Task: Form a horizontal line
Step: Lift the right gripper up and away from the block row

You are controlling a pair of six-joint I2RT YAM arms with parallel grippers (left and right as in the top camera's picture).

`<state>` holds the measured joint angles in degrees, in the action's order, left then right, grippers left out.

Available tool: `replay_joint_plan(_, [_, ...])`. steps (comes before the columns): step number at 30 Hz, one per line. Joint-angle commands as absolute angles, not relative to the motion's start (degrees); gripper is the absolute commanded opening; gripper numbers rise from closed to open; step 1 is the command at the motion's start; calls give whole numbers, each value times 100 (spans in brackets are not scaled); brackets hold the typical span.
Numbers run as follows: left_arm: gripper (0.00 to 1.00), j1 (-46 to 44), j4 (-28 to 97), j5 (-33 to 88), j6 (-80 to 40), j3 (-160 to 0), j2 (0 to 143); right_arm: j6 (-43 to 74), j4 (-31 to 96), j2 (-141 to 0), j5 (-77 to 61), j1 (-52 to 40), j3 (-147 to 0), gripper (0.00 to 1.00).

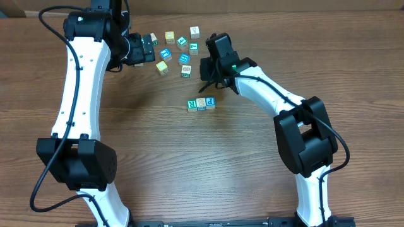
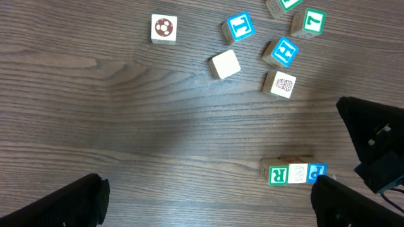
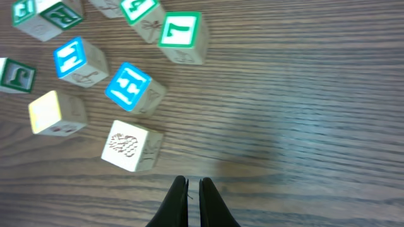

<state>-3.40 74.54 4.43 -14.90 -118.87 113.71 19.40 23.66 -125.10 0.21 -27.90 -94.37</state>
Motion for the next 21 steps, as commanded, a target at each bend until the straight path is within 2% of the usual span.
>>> replay_joint_plan(1, [100, -377, 7454, 403, -1546, -11924, 11399, 1616, 2235, -12425, -121, -2899, -9450, 4])
replay_joint_plan(7, [100, -377, 7454, 403, -1546, -11924, 11399, 1470, 3100, -12108, -121, -2930, -10062, 4])
replay_joint_plan(17, [100, -377, 7454, 403, -1546, -11924, 11399, 1472, 4993, -10429, -139, -2919, -10285, 4])
replay_joint_plan(21, [100, -377, 7454, 403, -1546, -11924, 11399, 1479, 5782, -10204, -760, -2919, -10285, 4])
